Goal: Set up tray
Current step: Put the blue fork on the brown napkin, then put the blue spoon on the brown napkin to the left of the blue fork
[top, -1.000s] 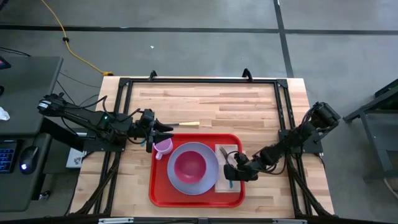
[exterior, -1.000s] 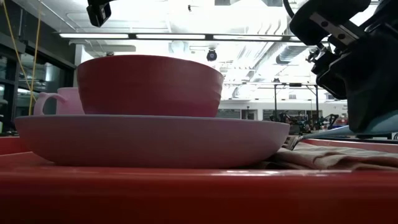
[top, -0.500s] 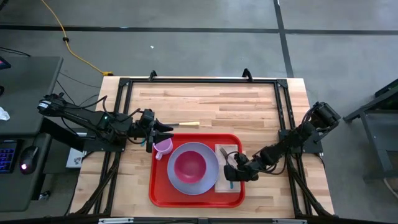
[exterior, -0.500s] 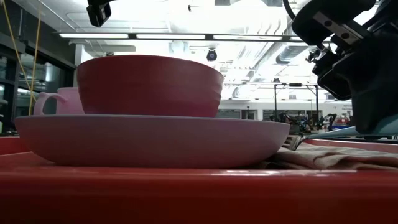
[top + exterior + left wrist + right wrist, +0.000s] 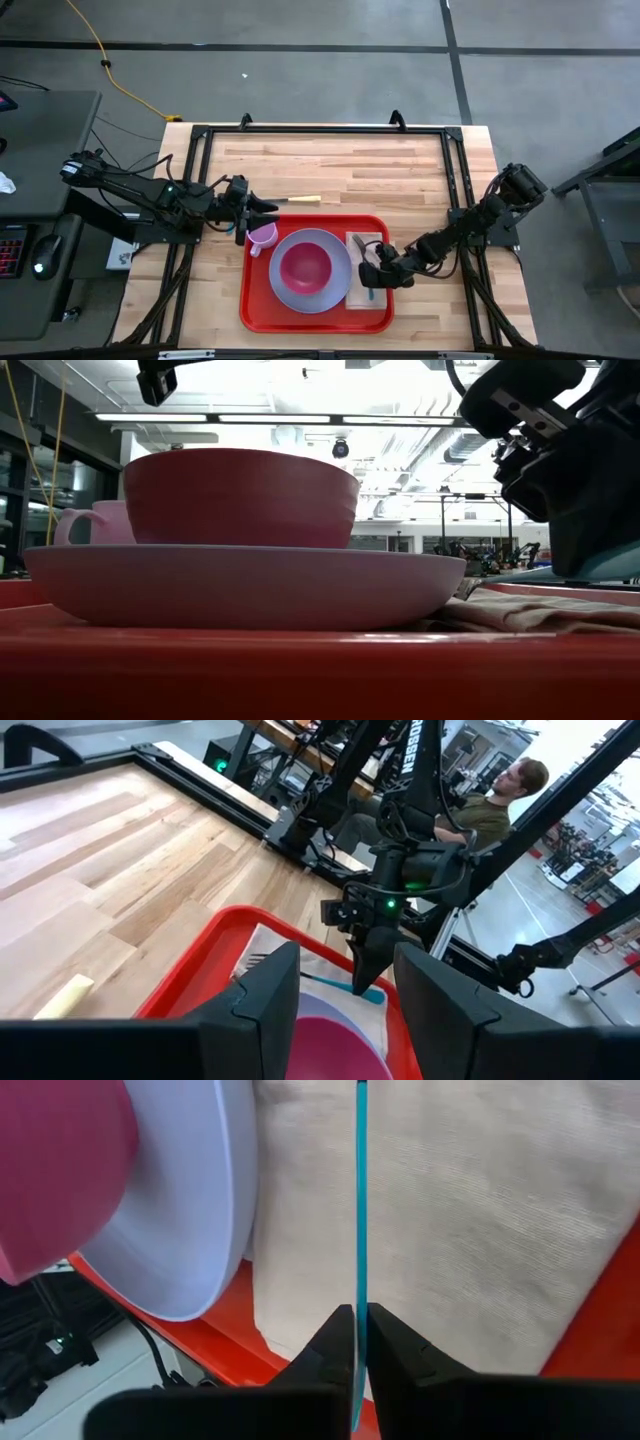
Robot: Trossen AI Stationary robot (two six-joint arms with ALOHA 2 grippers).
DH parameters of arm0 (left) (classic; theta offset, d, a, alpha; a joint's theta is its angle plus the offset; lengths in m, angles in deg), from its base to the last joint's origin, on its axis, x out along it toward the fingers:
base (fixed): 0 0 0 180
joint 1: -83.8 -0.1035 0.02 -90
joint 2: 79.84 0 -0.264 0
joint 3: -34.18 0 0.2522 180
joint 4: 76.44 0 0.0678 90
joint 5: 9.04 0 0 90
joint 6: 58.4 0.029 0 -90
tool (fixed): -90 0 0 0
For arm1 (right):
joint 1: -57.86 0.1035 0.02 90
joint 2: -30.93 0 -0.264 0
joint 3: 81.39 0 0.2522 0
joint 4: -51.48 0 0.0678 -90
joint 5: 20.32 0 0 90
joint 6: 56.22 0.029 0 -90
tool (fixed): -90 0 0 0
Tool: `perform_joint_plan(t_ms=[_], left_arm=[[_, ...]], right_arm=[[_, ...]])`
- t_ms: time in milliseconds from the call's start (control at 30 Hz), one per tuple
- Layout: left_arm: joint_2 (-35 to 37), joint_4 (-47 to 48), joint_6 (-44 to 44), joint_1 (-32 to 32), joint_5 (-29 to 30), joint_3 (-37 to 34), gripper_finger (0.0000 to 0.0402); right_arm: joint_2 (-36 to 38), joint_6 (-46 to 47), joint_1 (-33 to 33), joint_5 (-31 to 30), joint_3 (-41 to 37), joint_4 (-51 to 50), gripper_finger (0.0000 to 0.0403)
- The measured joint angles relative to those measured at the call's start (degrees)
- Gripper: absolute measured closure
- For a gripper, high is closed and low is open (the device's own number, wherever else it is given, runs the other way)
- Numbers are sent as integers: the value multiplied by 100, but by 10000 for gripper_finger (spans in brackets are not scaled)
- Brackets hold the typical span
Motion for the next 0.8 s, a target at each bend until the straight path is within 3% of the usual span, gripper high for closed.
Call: perform_joint_plan(t_ms=[433,800], left_arm=[[0,-3,7,2,-101,0,206],[0,-5,17,0,-101,0,206]], right_arm=[[0,1,-1,187,-2,-117,286],[9,41,-1,468,-2,-60,269]])
